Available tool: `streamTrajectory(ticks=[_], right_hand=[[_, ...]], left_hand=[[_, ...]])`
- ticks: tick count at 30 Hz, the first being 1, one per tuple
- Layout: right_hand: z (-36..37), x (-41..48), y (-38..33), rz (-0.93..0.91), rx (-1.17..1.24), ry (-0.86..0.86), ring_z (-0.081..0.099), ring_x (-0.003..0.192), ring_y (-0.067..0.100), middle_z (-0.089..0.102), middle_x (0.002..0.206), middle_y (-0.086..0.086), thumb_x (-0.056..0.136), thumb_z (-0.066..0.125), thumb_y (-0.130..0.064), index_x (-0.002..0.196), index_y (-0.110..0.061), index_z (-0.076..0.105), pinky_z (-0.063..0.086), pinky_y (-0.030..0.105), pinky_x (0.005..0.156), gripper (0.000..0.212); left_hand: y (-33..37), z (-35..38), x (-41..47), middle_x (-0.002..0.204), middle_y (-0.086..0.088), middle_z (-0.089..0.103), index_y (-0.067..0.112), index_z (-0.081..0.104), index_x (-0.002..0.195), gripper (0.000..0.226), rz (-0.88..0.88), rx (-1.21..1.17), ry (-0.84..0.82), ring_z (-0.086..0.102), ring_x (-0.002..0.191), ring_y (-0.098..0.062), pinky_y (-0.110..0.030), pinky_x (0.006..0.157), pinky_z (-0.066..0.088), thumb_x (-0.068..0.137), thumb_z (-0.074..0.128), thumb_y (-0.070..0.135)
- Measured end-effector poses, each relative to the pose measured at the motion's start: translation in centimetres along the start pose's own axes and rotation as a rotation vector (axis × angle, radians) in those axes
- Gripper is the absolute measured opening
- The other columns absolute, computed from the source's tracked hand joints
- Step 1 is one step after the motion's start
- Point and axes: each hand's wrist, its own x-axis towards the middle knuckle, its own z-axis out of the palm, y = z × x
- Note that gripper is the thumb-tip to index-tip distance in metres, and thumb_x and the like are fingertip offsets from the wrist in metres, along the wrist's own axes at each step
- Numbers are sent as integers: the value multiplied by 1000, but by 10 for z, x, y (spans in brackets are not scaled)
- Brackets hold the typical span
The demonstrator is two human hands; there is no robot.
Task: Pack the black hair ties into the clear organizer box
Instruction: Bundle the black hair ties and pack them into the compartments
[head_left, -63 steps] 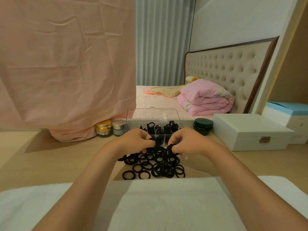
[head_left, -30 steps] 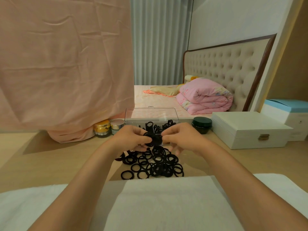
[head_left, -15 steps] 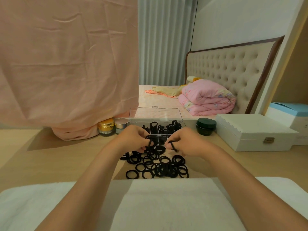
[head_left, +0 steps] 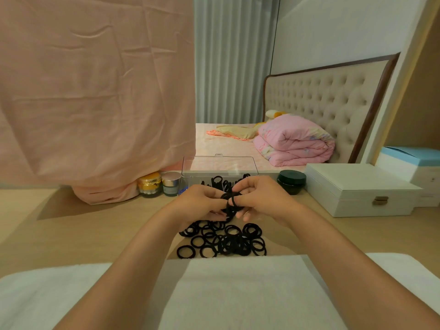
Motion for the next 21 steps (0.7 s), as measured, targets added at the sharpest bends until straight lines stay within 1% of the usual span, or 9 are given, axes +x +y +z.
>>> streamTrajectory(ticks=[3, 6, 8, 10, 12, 13, 15, 18, 21], right_hand=[[-2, 1, 2, 22, -85, 23, 69, 61, 21, 69, 101, 14, 84, 81, -6, 123, -10, 60, 59, 28, 51, 44], [-5, 0, 5, 18, -159, -9, 68, 62, 16, 69, 112, 7, 88, 78, -11, 132, -13, 61, 60, 27, 55, 48], [-7, -2, 6, 28, -221, -66, 67, 58, 11, 73, 95, 6, 91, 75, -16, 126, -15, 67, 57, 24, 55, 36], [-7, -3, 7, 54, -244, -122, 66, 61, 15, 74, 82, 11, 91, 75, -20, 113, -13, 73, 60, 25, 59, 23], [-7, -4, 9, 80, -194, -129, 68, 70, 20, 76, 88, 18, 88, 78, -19, 97, -18, 74, 62, 26, 64, 10], [-9, -4, 10, 90, -141, -136, 69, 72, 19, 77, 94, 21, 87, 79, -16, 95, -19, 73, 62, 25, 64, 9], [-13, -3, 11, 121, 19, -182, 72, 74, 17, 77, 100, 19, 89, 76, -10, 103, -11, 76, 61, 23, 64, 14], [-20, 0, 12, 187, 240, -200, 74, 79, 18, 78, 93, 13, 90, 73, -5, 108, -6, 73, 62, 23, 63, 19], [-23, 11, 10, 206, 285, -189, 75, 84, 21, 78, 101, 16, 90, 74, -9, 117, -3, 71, 63, 24, 61, 28]], left_hand=[[0, 0, 0, 107, -18, 73, 5, 72, 115, 21, -25, -90, -53, 72, 101, -26, -35, 92, 59, 96, 62, 5], [0, -2, -1, 115, -17, 70, 4, 66, 126, 29, -23, -189, -153, 69, 102, -24, -41, 99, 56, 98, 60, 11], [1, 0, -4, 118, -9, 73, 10, 69, 124, 31, 9, -65, -176, 71, 107, -20, -37, 99, 55, 94, 68, 16], [1, 5, -6, 110, -2, 77, 18, 75, 115, 28, 31, 99, -119, 72, 104, -17, -33, 96, 57, 87, 76, 15], [0, 7, -6, 105, -1, 77, 21, 78, 109, 26, 42, 155, -63, 74, 100, -17, -33, 93, 59, 84, 78, 12], [0, 7, -6, 105, -3, 77, 21, 78, 108, 26, 43, 149, -59, 74, 99, -17, -33, 92, 59, 84, 79, 12], [0, 5, -6, 103, -6, 77, 16, 75, 111, 30, 46, 102, -53, 75, 98, -19, -33, 90, 60, 82, 80, 9], [4, 1, -4, 99, -12, 76, 7, 71, 111, 33, 58, 14, 8, 76, 94, -22, -31, 85, 61, 80, 80, 4], [10, -2, 5, 107, -15, 74, 7, 72, 111, 32, 79, 40, 61, 76, 92, -21, -27, 80, 61, 80, 81, 6]])
